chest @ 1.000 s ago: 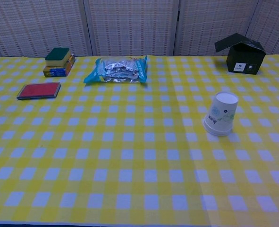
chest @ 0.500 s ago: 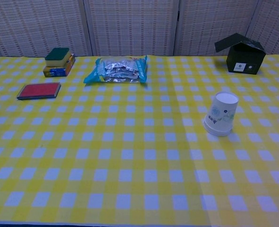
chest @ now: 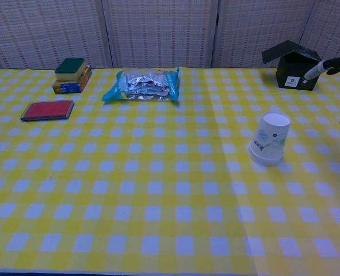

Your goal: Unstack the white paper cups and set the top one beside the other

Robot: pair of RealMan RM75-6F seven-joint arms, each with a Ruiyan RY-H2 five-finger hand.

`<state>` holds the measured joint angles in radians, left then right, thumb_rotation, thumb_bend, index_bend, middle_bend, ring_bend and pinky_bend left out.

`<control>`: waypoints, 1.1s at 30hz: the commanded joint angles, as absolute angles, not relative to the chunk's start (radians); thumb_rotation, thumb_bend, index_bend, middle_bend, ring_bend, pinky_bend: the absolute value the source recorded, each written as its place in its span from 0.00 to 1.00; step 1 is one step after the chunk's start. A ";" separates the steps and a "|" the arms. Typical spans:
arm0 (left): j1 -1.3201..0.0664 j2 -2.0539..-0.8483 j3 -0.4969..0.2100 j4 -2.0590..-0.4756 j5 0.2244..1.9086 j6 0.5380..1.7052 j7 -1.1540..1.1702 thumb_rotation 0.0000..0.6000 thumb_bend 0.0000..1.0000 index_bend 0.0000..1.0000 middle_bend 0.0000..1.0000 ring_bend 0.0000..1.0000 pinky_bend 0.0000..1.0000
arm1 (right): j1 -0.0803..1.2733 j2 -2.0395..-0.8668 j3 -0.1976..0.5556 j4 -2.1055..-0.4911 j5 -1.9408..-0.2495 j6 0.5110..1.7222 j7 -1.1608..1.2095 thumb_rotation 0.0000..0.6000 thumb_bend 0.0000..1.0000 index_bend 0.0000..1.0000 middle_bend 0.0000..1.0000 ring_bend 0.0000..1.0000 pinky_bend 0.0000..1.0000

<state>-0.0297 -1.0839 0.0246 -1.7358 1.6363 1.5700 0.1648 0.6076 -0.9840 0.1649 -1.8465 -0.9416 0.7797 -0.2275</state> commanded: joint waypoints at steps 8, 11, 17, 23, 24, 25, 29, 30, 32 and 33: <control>-0.026 -1.078 0.021 -1.735 1.636 1.577 0.151 0.82 0.26 0.03 0.00 0.00 0.23 | 0.729 -1.068 0.150 -1.780 -0.806 0.719 -0.278 1.00 0.21 0.13 0.00 0.00 0.00; -0.025 -1.075 0.021 -1.735 1.636 1.579 0.146 0.82 0.26 0.03 0.00 0.00 0.23 | 0.753 -1.091 0.140 -1.770 -0.781 0.726 -0.298 1.00 0.21 0.14 0.00 0.00 0.00; -0.022 -1.071 0.021 -1.736 1.641 1.584 0.140 0.81 0.26 0.03 0.00 0.00 0.23 | 0.794 -1.133 0.123 -1.754 -0.740 0.752 -0.339 1.00 0.22 0.17 0.00 0.00 0.00; -0.019 -1.068 0.022 -1.737 1.645 1.588 0.134 0.82 0.26 0.03 0.00 0.00 0.23 | 0.820 -1.163 0.118 -1.736 -0.709 0.767 -0.346 1.00 0.22 0.21 0.00 0.00 0.00; -0.019 -1.067 0.022 -1.738 1.645 1.588 0.133 0.81 0.26 0.03 0.00 0.00 0.23 | 0.822 -1.166 0.117 -1.733 -0.706 0.768 -0.346 1.00 0.23 0.22 0.00 0.00 0.00; -0.019 -1.067 0.022 -1.739 1.646 1.588 0.132 0.82 0.26 0.03 0.00 0.00 0.23 | 0.825 -1.170 0.116 -1.730 -0.703 0.768 -0.346 1.00 0.23 0.22 0.00 0.00 0.00; -0.017 -1.065 0.022 -1.739 1.649 1.593 0.130 0.82 0.26 0.03 0.00 0.00 0.23 | 0.834 -1.180 0.110 -1.718 -0.694 0.771 -0.344 1.00 0.23 0.23 0.00 0.00 0.00; -0.017 -1.065 0.022 -1.739 1.649 1.592 0.129 0.81 0.26 0.03 0.00 0.00 0.23 | 0.836 -1.183 0.109 -1.716 -0.693 0.772 -0.342 1.00 0.23 0.23 0.00 0.00 0.00; -0.017 -1.065 0.021 -1.739 1.648 1.591 0.129 0.81 0.26 0.03 0.00 0.00 0.23 | 0.839 -1.188 0.107 -1.710 -0.691 0.773 -0.341 1.00 0.23 0.24 0.00 0.00 0.00; -0.017 -1.065 0.021 -1.739 1.649 1.591 0.128 0.81 0.26 0.03 0.00 0.00 0.23 | 0.841 -1.190 0.105 -1.707 -0.691 0.773 -0.340 1.00 0.23 0.24 0.00 0.00 0.00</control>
